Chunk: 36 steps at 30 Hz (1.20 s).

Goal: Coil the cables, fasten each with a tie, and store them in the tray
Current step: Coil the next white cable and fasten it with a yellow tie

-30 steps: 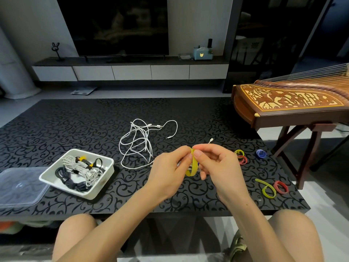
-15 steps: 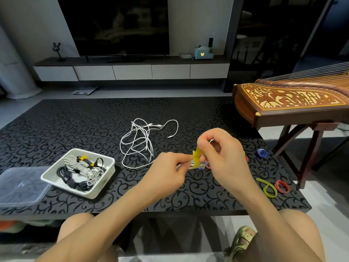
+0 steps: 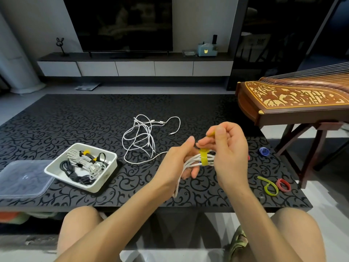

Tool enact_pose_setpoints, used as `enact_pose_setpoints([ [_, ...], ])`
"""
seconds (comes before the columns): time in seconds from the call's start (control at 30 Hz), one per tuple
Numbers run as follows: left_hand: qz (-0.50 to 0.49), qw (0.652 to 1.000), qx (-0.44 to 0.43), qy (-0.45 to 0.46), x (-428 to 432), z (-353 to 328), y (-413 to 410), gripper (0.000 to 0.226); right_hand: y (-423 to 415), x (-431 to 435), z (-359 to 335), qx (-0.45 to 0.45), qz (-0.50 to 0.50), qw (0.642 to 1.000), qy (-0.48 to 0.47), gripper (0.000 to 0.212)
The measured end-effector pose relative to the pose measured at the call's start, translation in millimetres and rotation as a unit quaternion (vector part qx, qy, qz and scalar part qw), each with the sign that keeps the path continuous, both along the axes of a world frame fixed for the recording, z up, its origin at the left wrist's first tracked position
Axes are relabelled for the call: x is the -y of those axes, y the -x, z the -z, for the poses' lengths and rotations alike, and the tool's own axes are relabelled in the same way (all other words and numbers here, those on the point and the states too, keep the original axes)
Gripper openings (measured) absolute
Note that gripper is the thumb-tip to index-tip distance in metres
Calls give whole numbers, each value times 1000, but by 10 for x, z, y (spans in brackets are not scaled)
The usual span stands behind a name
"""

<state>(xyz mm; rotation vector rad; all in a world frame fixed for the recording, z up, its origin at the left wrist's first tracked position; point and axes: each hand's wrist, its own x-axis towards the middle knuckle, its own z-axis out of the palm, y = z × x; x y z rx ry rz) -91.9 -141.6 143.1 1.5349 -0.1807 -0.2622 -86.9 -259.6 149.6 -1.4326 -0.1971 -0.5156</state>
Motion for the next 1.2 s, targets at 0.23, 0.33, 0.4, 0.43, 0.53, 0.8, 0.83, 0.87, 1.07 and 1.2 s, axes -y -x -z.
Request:
enact_pose_setpoints([
  [0.23,44,970,-226,83,-31,-80,-95,32,30,-47,-27,45,0,999,28,17],
  [0.33,2,978,-210,23,-37,-85,-108,33,49,-55,-52,49,-19,997,56,17],
  [0.4,-65,989,-108,-72,-22,-46,-131,41,66,-57,-76,50,-37,996,71,18],
  [0.43,-98,988,-51,-104,-18,-26,-137,42,74,-59,-91,53,-42,994,80,17],
  [0.53,-151,979,57,-129,-10,38,-139,41,141,-59,-101,86,-30,990,111,13],
  [0.8,-243,897,277,-243,-66,174,-192,42,285,65,115,-199,-101,963,-149,18],
  [0.83,-238,882,307,-266,-71,185,-188,41,245,86,120,-247,-115,953,-133,18],
  [0.87,-232,868,330,-288,-69,194,-179,41,203,98,123,-278,-128,947,-92,22],
  [1.07,-224,860,355,-290,-14,210,-101,25,87,52,86,-286,-161,943,62,30],
  [1.2,-119,915,284,-261,-52,198,-116,8,50,51,83,-263,-125,955,56,32],
])
